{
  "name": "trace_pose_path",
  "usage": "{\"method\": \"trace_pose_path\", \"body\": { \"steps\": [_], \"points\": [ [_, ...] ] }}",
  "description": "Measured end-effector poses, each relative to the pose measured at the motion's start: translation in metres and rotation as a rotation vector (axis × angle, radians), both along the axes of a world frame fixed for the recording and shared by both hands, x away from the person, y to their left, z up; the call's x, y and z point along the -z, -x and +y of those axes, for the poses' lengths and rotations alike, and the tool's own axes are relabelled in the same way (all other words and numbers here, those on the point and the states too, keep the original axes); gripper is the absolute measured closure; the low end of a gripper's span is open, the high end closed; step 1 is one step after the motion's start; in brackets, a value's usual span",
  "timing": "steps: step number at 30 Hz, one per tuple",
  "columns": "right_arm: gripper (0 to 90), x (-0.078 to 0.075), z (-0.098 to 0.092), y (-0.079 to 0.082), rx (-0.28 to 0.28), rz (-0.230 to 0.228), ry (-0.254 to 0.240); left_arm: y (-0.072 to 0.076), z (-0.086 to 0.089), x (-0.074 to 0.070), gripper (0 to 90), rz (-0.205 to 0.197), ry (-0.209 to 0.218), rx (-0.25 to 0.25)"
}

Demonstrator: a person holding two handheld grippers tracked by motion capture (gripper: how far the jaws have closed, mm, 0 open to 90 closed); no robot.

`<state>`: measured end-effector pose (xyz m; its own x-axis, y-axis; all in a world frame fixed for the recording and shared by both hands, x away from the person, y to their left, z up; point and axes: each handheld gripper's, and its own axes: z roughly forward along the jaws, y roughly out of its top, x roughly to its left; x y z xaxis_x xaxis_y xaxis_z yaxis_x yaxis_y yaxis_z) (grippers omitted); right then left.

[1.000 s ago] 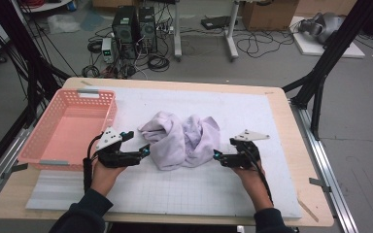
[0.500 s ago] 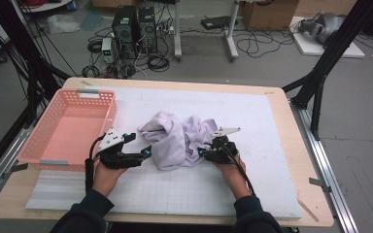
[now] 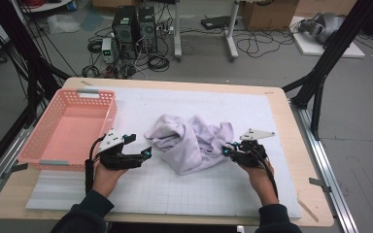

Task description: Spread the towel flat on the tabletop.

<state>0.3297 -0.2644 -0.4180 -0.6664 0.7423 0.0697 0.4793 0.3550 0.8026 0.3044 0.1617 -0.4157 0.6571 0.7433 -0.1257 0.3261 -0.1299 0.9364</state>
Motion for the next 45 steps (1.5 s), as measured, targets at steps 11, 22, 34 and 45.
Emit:
{"method": "trace_pose_path", "body": {
  "steps": [11, 22, 34, 45],
  "points": [
    [47.8, 0.001, -0.046, 0.017, 0.291, -0.04, 0.021, -0.014, -0.028, -0.016, 27.3, 0.024, 0.007, 0.06],
    [43.1, -0.002, -0.062, 0.023, 0.36, -0.072, -0.038, -0.067, -0.108, -0.034, 26.2, 0.078, -0.08, 0.122],
    [39.8, 0.0, -0.055, 0.024, 0.327, -0.071, -0.082, -0.078, -0.123, -0.014, 72.9, 0.176, -0.225, 0.185],
    [27.8, 0.028, 0.018, -0.007, 0.191, 0.079, 0.108, -0.031, -0.067, -0.016, 75.6, 0.124, -0.191, 0.18]
  ]
}}
